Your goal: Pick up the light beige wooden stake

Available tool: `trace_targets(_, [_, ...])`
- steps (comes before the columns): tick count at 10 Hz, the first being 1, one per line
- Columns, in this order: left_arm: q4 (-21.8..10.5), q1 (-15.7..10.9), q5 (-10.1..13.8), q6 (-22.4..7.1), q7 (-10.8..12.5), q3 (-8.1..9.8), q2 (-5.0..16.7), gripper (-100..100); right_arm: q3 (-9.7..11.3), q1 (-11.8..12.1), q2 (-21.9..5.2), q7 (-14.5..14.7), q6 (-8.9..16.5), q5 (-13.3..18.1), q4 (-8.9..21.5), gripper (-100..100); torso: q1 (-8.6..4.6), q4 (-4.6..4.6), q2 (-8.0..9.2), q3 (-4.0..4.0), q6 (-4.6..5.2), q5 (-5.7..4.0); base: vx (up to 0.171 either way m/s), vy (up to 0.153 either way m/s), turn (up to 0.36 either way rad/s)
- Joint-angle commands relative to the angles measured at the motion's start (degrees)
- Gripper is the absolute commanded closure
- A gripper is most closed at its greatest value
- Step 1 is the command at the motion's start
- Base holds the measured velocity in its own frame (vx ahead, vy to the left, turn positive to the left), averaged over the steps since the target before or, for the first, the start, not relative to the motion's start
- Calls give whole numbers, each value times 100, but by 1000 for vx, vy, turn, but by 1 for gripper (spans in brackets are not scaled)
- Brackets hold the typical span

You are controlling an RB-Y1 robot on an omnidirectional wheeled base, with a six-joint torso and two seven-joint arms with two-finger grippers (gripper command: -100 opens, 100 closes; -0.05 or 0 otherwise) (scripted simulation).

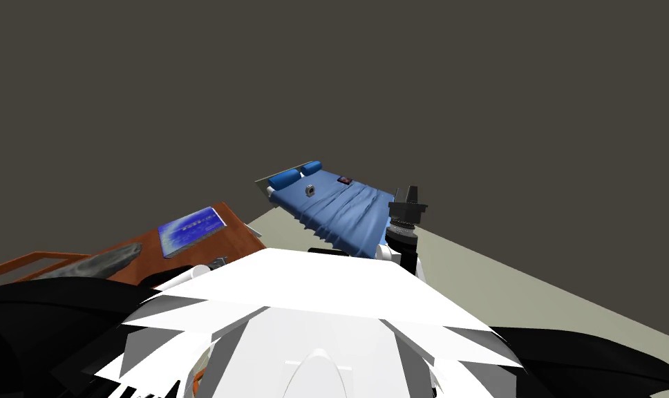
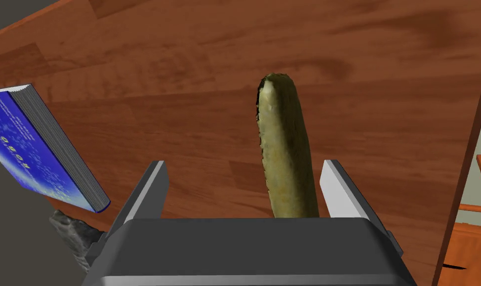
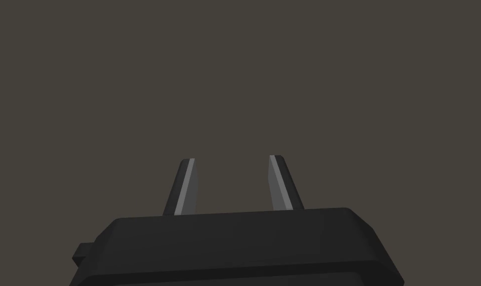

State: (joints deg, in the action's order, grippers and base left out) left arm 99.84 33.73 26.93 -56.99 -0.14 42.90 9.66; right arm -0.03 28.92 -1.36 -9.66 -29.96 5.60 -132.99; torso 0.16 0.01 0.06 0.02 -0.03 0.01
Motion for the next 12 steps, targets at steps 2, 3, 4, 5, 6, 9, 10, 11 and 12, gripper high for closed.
trace_targets(2, [-274, -22, 177, -435, 20, 289, 9, -100, 0, 0, 0, 0, 0, 0, 0, 0, -2, 0, -1, 0, -1, 0, 10, 50, -101])
trace_targets(3, [-274, -22, 177, -570, 20, 289, 9, -100, 0, 0, 0, 0, 0, 0, 0, 0, 1, 1, 2, 1, 1, 1, 5, 53, -67])
trace_targets(4, [-453, -33, 296, -730, 24, 471, 10, -100, 0, 0, 0, 0, 0, 0, 0, 0, 0, 1, 3, 2, -2, 0, 23, 69, -112])
trace_targets(5, [-453, -33, 296, -858, 24, 471, 10, -100, 0, 0, 0, 0, 0, 0, 0, 0, 6, 0, -1, 0, 0, 1, 10, 61, -59])
trace_targets(6, [-625, -45, 410, -1052, 26, 645, 11, -100, 0, 0, 0, 0, 0, 0, 0, 0, 3, 0, 0, 0, -1, 2, -4, 65, -124])
trace_targets(9, [-789, -57, 519, -1366, 27, 808, 11, -100, 0, 0, 0, 0, 0, 0, 0, 0, 0, 1, 6, 3, -1, 0, -4, 54, -61])
trace_targets(10, [-945, -70, 621, -1587, 26, 960, 8, -100, 0, 0, 0, 0, 0, 0, 0, 0, 1, 1, 6, 3, -2, 1, -12, 66, -79])
trace_targets(11, [-1090, -82, 715, -1743, 25, 1098, 3, -100, 0, 0, 0, 0, 0, 0, 0, 0, 4, 2, 8, 4, -1, 1, -26, 90, -129])
trace_targets(12, [-1090, -82, 715, -1796, 25, 1098, 3, -100, 0, 0, 0, 0, 0, 0, 0, 0, 13, 3, 13, 7, 0, 3, -20, 71, -73])
